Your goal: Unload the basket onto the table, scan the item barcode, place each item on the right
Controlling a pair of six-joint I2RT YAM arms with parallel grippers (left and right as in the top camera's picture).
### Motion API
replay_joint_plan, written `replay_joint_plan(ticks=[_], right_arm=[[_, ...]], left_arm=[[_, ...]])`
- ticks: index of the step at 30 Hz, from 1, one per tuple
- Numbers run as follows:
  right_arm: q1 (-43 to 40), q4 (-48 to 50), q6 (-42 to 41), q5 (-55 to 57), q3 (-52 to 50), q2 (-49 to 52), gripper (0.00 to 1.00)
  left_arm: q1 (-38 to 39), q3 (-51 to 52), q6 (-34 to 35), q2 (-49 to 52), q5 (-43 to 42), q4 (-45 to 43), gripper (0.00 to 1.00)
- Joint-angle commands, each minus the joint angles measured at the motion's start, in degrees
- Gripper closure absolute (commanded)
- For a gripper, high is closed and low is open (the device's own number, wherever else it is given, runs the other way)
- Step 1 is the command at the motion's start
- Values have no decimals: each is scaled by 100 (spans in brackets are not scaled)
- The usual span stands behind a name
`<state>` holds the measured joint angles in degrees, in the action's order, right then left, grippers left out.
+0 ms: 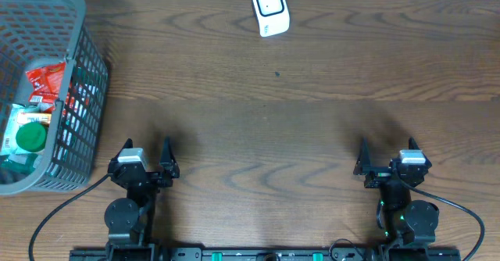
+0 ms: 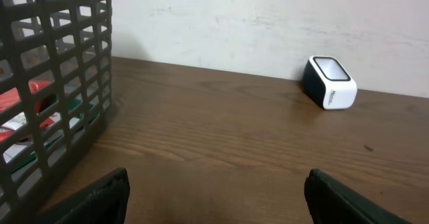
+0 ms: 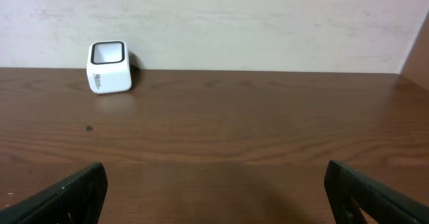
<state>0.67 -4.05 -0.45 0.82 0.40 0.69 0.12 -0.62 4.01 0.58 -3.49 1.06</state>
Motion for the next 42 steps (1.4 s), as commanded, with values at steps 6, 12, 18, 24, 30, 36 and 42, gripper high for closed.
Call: replay_joint_plan(ticks=[6,12,18,24,30,36,42], right_arm=[[7,-22,-79,-28,-9,-4,1],[7,-22,-79,-28,-9,-4,1],[7,-22,-79,-28,-9,-4,1],[7,-22,-79,-28,-9,-4,1],[7,-22,-79,-28,-9,-4,1],[7,-22,-79,-28,-9,-4,1],[7,-22,-79,-28,-9,-4,1]], left_arm=[[-4,28,-98,-35,22,214,16],[-4,-127,-96,-35,-2,221,16],[-4,-249,-96,-35,-13,269,16],[-4,-251,-98,-35,-20,273,16],[-4,-251,-98,-35,-17,278,16],[-4,-251,-96,-35,-20,439,16],[-4,-249,-98,-35,-20,811,16]])
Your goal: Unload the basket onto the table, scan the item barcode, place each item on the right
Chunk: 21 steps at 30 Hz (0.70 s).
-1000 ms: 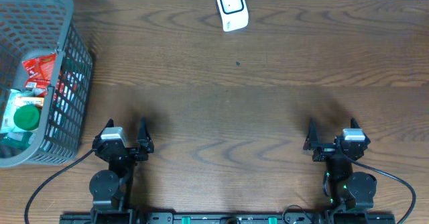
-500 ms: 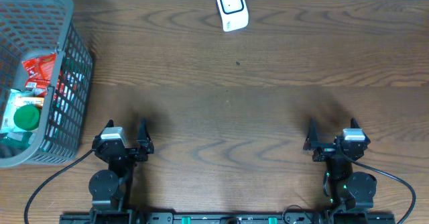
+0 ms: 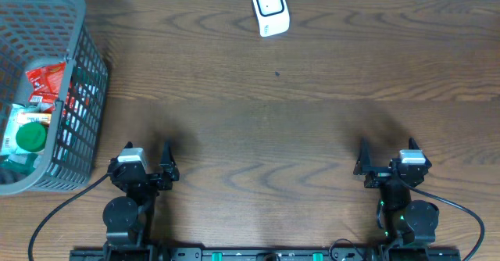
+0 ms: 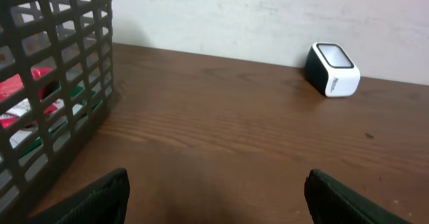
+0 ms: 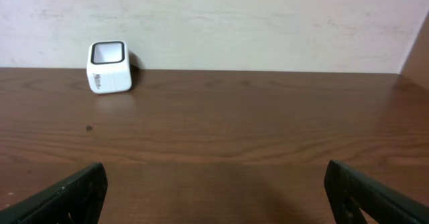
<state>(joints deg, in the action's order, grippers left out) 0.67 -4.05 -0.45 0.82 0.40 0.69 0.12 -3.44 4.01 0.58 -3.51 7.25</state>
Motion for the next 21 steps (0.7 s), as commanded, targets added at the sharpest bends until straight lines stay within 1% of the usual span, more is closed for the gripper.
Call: replay_joint_plan(ticks=[1,20,21], right_arm=[[7,-22,-79,-28,-9,-4,1],[7,-22,-76,-28,-9,-4,1],[7,-22,-79,-28,-9,-4,1]], left_arm=[[-4,33,-98,-35,-15,192,16],[-4,33,-44,-35,-57,214,16],[-4,31,-31,-35,-59,212,6]])
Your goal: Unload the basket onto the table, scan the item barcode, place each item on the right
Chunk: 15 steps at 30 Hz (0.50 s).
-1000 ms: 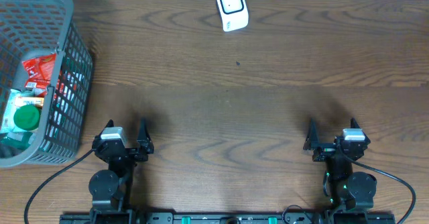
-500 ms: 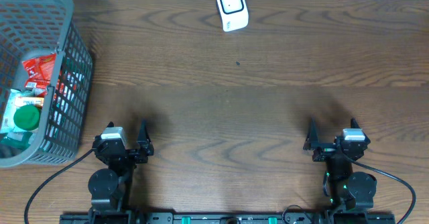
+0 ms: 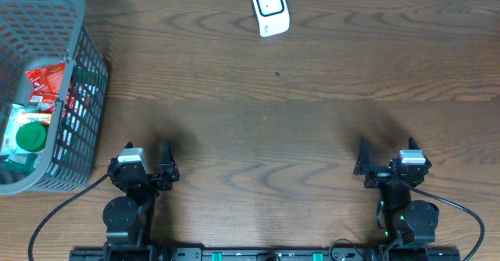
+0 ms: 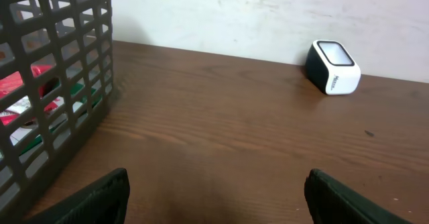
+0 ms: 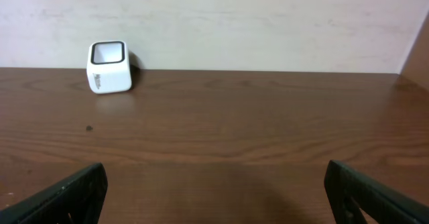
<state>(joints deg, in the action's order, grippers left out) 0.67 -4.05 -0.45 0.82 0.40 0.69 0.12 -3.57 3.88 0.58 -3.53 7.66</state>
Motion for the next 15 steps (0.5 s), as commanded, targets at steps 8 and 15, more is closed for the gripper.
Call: replay_joint_plan(ticks=[8,15], right_arm=[[7,-22,-79,-28,-9,-4,1],[7,-22,-76,-28,-9,-4,1]], left_arm=[[-4,39,-22,-35,-57,-280,3],[-4,-590,-20,-20,-59,-83,3]])
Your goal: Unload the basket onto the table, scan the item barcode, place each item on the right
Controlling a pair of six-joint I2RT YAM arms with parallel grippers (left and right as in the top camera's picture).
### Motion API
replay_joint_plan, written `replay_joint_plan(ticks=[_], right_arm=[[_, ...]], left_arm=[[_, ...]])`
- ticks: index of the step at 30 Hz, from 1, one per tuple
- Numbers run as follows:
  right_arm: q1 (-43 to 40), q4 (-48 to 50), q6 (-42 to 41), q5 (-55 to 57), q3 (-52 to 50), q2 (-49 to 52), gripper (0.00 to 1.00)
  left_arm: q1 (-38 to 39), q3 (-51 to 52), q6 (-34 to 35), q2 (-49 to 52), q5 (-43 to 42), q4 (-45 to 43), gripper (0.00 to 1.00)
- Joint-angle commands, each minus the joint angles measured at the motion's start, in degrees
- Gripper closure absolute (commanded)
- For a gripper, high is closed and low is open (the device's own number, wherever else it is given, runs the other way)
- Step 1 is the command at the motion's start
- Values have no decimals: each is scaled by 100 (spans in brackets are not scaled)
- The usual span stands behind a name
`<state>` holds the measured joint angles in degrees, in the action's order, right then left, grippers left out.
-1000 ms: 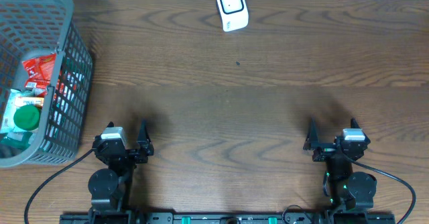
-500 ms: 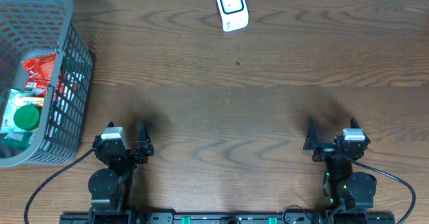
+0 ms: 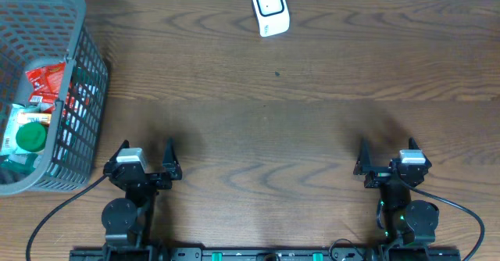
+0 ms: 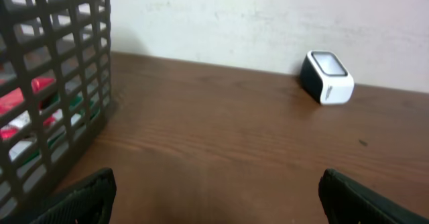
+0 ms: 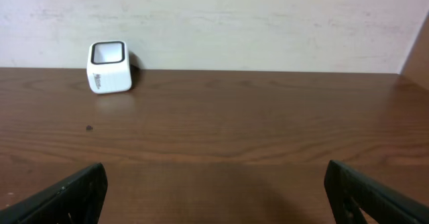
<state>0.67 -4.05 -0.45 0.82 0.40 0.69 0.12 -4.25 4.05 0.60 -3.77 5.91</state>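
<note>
A white barcode scanner (image 3: 270, 9) with a dark window stands at the table's far edge, also showing as the scanner (image 4: 326, 87) and the scanner (image 5: 109, 66). Items lie in a grey basket (image 3: 86, 66) at the far left: a red packet (image 3: 45, 83) and a green-capped item (image 3: 31, 137). My left gripper (image 3: 146, 153) sits open at the near left, just right of the basket, nothing between its fingers (image 4: 87, 197). My right gripper (image 3: 387, 154) rests open at the near right, empty.
The basket's mesh wall (image 4: 47, 96) fills the left of the left wrist view. A pale wall runs behind the table's far edge. Bare brown wood lies between the grippers and the scanner.
The left gripper has opened a little wider and its wrist view has shifted slightly, the scanner sitting a bit further left. The right arm and all objects are unchanged.
Both grippers stood open and empty at the near edge throughout. The left wrist view shifted slightly at each moment, while the right arm, the scanner and the basket's items stayed where they were.
</note>
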Motion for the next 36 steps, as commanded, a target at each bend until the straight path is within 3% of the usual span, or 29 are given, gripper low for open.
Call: replay_joint_plan(ticks=[1,5,9,14,19,25,27,30,32,33,36], right_arm=[[7,-22,-79,-28,-9,-4,1],[7,-22,-79,-28,-9,-4,1],[7,-22,-79,-28,-9,-4,1],[7,-22,-79,-28,-9,-4,1],[7,-22,-79,-28,-9,-4,1],[7,-22,-79,-28,-9,-4,1],[7,-22,-79,-28,-9,-4,1],[7,-22,-79,-28,-9,-4,1],[7,-22,-79,-28,-9,-4,1],[7,-22,-79,-28,-9,-4,1],[7,-22,-79,-28,-9,-4,1]], left_arm=[[-4,-732,-37,11,-35,243,3],[-4,-1786,-35,400,-35,1043,3],[-4,-3362,74,1394,-31,2087,3],[-4,-5941,70,3270,92,3757,3],[-4,-9082,66,5563,763,5897,3],[-57,-11809,68,7873,1384,7980,3],[-109,-12334,68,8465,1303,8424,3],[-109,-12535,-72,9077,1200,8384,3],[-116,-12537,-52,9256,1213,8284,15],[-160,-12537,72,9304,1259,8207,20],[-468,-12537,881,9348,1637,8039,18]])
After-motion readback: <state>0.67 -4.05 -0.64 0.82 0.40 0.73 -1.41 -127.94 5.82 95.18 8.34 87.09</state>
